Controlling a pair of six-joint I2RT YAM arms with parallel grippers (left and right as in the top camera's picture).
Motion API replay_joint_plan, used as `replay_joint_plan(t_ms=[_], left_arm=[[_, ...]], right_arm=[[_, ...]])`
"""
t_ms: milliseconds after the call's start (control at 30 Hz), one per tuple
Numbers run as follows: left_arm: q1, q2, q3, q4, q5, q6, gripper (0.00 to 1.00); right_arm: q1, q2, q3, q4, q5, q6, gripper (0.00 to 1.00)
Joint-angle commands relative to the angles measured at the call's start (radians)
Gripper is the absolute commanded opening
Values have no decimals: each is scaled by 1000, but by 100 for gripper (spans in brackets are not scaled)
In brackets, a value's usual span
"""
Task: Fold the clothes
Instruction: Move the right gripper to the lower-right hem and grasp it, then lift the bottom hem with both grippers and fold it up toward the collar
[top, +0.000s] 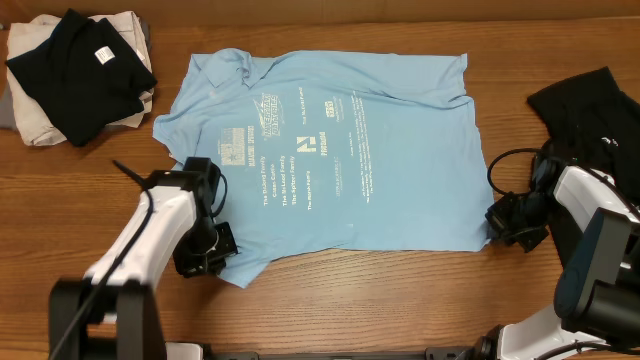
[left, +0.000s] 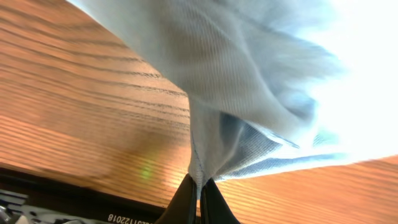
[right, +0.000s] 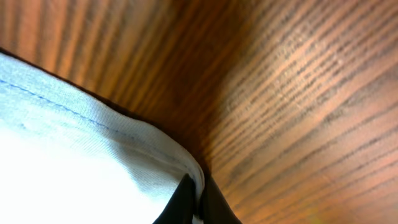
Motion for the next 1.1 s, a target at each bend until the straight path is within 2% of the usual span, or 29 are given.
replay_joint_plan(t_ms=[0, 267, 500, 667, 833, 1067], left_arm=[[4, -135, 52, -42, -6, 18, 4], [3, -352, 52, -129, 92, 10, 4], [3, -492, 83, -225, 99, -9, 4], [3, -554, 167, -276, 97, -16, 4], [4, -563, 224, -249, 35, -27, 4], [4, -494, 222, -96, -11, -39, 4]], right_arm=[[0, -37, 42, -49, 39, 13, 4], [0, -195, 147, -212, 89, 12, 4], [0, -335, 203, -310, 104, 8, 4], [0, -425, 219, -365, 114, 9, 4], [0, -477, 224, -347, 148, 14, 4], [0, -476, 261, -211, 123, 40, 4]])
